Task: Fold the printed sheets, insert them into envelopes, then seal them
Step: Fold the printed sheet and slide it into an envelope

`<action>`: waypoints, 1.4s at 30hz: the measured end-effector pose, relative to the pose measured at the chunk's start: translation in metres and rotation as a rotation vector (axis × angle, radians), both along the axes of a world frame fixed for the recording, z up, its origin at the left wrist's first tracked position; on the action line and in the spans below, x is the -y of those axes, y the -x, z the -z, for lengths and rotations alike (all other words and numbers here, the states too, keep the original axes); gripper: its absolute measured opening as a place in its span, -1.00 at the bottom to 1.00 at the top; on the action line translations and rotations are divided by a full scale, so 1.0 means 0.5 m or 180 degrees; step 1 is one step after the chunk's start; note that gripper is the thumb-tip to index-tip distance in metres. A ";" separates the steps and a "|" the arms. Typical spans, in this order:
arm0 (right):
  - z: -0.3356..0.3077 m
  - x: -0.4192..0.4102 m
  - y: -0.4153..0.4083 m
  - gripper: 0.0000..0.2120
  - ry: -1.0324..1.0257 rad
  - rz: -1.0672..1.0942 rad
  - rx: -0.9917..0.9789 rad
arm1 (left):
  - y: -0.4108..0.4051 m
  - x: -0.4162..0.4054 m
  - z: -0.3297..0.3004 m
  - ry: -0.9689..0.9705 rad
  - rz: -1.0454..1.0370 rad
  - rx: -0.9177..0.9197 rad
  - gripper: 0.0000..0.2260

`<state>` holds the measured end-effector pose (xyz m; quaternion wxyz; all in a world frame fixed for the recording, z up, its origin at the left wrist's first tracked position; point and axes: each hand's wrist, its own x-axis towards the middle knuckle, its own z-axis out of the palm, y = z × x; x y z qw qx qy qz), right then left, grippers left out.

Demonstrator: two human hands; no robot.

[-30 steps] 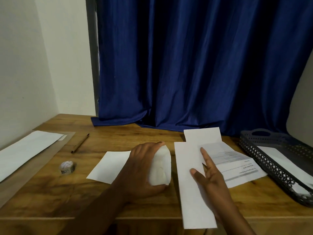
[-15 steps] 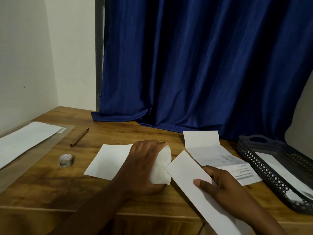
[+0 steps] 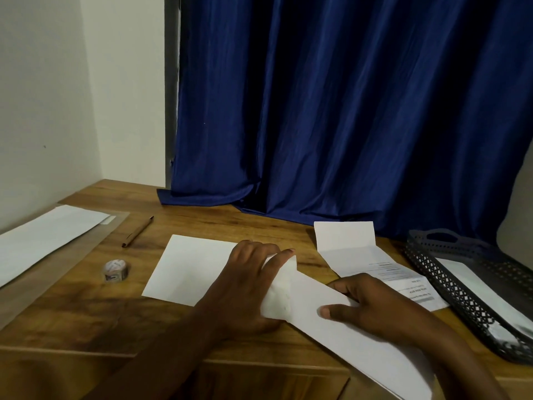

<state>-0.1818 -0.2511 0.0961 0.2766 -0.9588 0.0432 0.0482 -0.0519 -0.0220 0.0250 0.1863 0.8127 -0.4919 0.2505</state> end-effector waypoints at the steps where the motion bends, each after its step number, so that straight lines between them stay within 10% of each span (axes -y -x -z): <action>1: -0.002 -0.001 -0.004 -0.76 -0.0004 -0.0033 -0.0043 | 0.001 0.000 0.000 -0.0024 0.0011 0.0017 0.01; 5: 0.000 -0.011 -0.027 -0.73 0.0153 -0.0101 -0.0007 | 0.006 0.001 0.002 -0.0077 0.0132 0.0133 0.00; 10: 0.017 -0.044 -0.074 -0.19 0.1041 0.0323 0.0622 | -0.001 0.004 0.011 0.0031 0.0204 0.0322 0.00; 19: 0.065 -0.076 -0.082 -0.11 0.0960 0.0690 0.1369 | -0.009 0.002 0.016 0.0098 0.0017 0.0225 -0.02; 26: 0.057 -0.007 0.039 -0.33 -0.1152 0.1858 0.1703 | -0.007 0.003 0.006 0.0261 -0.0228 0.0188 -0.02; 29: 0.062 -0.005 0.062 -0.78 -0.2246 0.1940 0.1183 | -0.010 0.006 0.009 0.0274 -0.0268 0.0216 -0.02; 42: 0.139 -0.123 -0.079 -0.76 -0.1937 0.0934 0.1178 | -0.006 0.006 0.016 0.0157 -0.0181 0.0264 0.03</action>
